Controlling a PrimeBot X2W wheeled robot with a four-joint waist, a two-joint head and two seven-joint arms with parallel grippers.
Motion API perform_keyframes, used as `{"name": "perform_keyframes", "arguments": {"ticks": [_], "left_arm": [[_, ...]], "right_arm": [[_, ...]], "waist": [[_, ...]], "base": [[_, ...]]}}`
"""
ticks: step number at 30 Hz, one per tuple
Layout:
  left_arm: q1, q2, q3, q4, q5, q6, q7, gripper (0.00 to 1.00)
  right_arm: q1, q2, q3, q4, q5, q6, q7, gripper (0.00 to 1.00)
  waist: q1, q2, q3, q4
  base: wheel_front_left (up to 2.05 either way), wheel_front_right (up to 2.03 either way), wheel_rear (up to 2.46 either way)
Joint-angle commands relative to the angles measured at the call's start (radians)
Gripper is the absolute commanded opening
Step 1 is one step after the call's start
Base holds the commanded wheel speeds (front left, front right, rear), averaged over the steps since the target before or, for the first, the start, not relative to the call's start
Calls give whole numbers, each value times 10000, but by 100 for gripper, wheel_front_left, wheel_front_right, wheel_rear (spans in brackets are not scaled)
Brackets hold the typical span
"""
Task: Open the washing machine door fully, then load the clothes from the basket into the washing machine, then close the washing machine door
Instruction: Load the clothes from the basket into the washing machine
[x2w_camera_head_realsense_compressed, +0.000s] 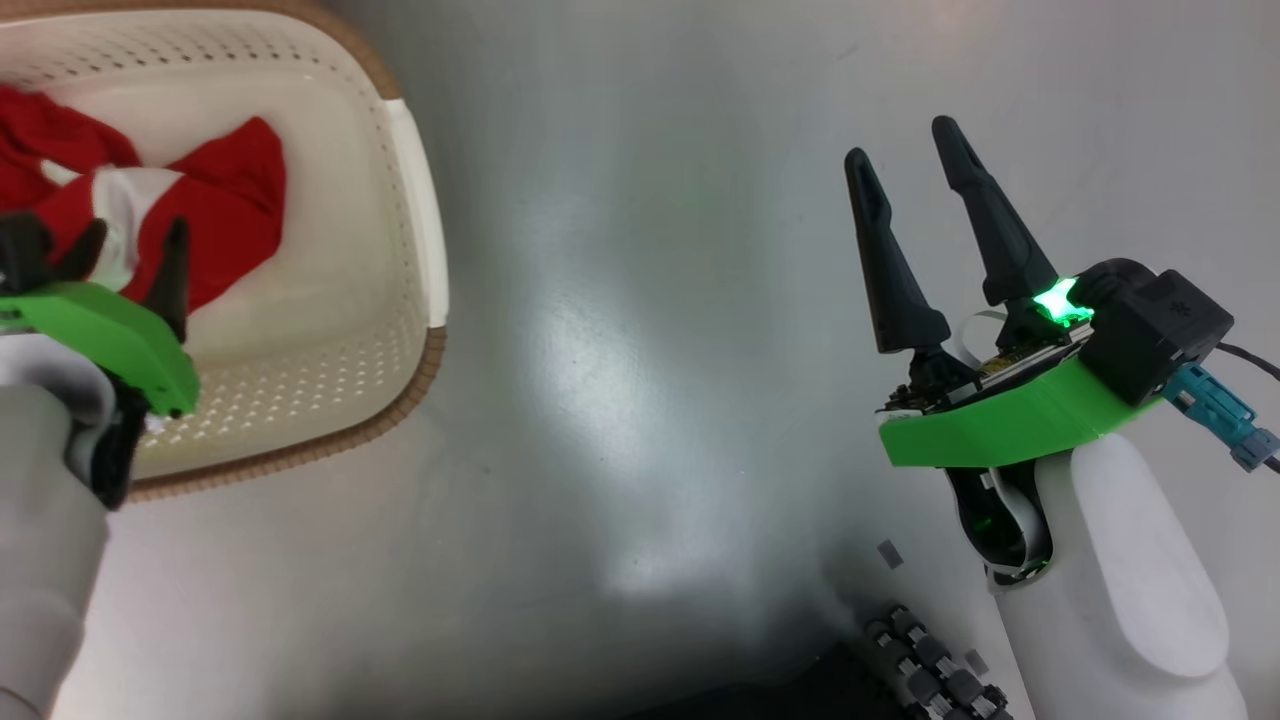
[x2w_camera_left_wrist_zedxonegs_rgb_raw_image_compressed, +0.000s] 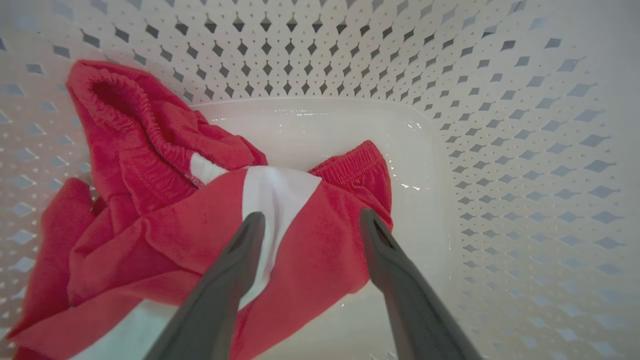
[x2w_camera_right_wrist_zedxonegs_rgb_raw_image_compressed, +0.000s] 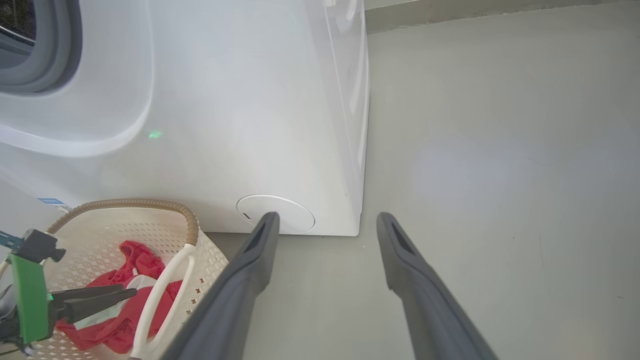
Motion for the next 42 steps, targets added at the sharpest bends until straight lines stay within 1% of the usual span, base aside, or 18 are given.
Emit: {"name": "perform_keyframes", "arguments": {"ticks": [1, 6, 10, 15, 20, 21, 22, 23, 24, 32, 42], "left_arm": [[-41, 502, 113, 121, -139, -29, 67, 100], [-323, 717, -182, 484, -418, -29, 269, 100], [-422, 802, -502, 621, -631, -29, 674, 100], [-318, 879, -1002, 361, -1060, -29, 1305, 100], [-356, 1055, -1347, 253, -1453, -29, 1419, 100], [-359, 1066, -1402, 258, -1556, -29, 1487, 81], [-366, 1078, -1476, 253, -1633, -29, 1541, 48], [-379, 1091, -1538, 222, -1710, -29, 1528, 35], [-389, 1099, -1584, 183, -1784, -29, 1440, 0], [-460, 1187, -2089, 90, -2061, -29, 847, 0], [-447, 1118, -2699, -118, -2604, -29, 118, 0]], "right_arm": [[246, 106, 214, -250, -53, 16, -46, 100], [261, 122, 259, -318, -6, 16, -46, 100], [305, 127, 262, -393, 55, 16, -46, 100], [376, 129, 246, -465, -63, 16, -46, 100], [368, 130, 290, -504, -166, 16, -46, 100], [362, 130, 307, -511, -195, 16, -46, 100], [361, 130, 324, -517, -225, 16, -46, 100], [365, 130, 334, -520, -252, 16, -46, 100], [371, 130, 334, -521, -274, 16, -46, 100], [330, 131, 328, -482, -282, 16, -46, 100], [185, 131, 441, -321, -151, 16, -46, 100]], "waist": [[0, -1, 183, -183], [0, -1, 388, -434], [0, -1, 508, -572], [0, -1, 554, -439], [0, -1, 601, -326], [0, -1, 612, -290], [0, -1, 620, -256], [0, -1, 629, -224], [0, -1, 634, -196], [0, -1, 553, -104], [0, -1, 32, 47]], "base": [[0, 0, 0], [0, 0, 0], [2, 2, 2], [9, 9, 9], [6, 6, 6], [7, 7, 7], [5, 5, 5], [3, 3, 3], [1, 1, 1], [0, 0, 0], [0, 0, 0]]}}
